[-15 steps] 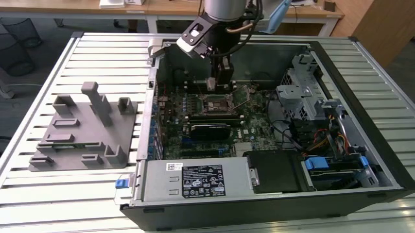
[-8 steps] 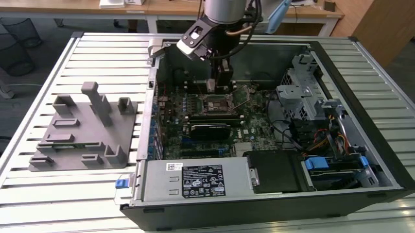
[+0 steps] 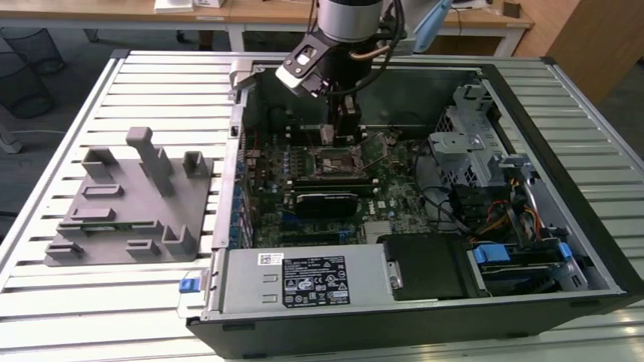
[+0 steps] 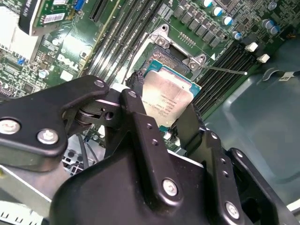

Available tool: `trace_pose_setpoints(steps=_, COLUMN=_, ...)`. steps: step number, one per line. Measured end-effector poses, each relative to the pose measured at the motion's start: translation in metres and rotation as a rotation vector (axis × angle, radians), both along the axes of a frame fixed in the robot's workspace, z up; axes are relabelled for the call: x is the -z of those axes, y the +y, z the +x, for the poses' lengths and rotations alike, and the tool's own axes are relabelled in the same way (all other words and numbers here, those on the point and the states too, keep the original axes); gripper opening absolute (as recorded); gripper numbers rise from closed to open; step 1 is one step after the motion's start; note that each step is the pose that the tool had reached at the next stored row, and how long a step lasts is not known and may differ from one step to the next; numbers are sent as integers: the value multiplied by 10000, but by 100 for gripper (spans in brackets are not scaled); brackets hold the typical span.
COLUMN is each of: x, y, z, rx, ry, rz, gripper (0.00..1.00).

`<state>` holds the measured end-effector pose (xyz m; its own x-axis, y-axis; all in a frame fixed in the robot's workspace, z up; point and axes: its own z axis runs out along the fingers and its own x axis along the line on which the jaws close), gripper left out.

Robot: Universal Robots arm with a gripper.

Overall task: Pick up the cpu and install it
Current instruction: 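Place the cpu into insertion slot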

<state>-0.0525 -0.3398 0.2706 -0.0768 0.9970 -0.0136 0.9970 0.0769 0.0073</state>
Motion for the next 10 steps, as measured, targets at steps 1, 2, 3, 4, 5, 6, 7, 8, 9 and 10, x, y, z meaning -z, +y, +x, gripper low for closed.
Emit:
trace_pose_setpoints(steps=1, x=9, y=2, z=1, rx=21, ry=0, rz=0, gripper=53)
trace_pose_setpoints(steps=2, x=17, y=2, z=1, rx=46, ry=1, rz=0, gripper=53)
trace_pose_setpoints(steps=3, x=24, y=2, z=1, rx=66, ry=0, rz=1, gripper=53)
trace_pose_setpoints(steps=4, x=30, y=2, z=1, rx=83, ry=0, rz=0, gripper=53)
trace_pose_setpoints(steps=5, x=36, y=2, z=1, rx=99, ry=1, rz=0, gripper=53)
trace_pose_setpoints(steps=6, x=43, y=2, z=1, rx=118, ry=0, rz=0, gripper=53)
trace_pose_setpoints(steps=7, x=49, y=3, z=1, rx=144, ry=0, rz=1, gripper=53)
trace_pose_setpoints(steps=8, x=55, y=6, z=1, rx=193, ry=1, rz=-1, gripper=53)
trace_pose_setpoints(steps=9, x=61, y=11, z=1, rx=272, ry=1, rz=0, gripper=53)
trace_pose_setpoints(steps=10, x=69, y=16, z=1, rx=367, ry=-1, rz=1, gripper=53)
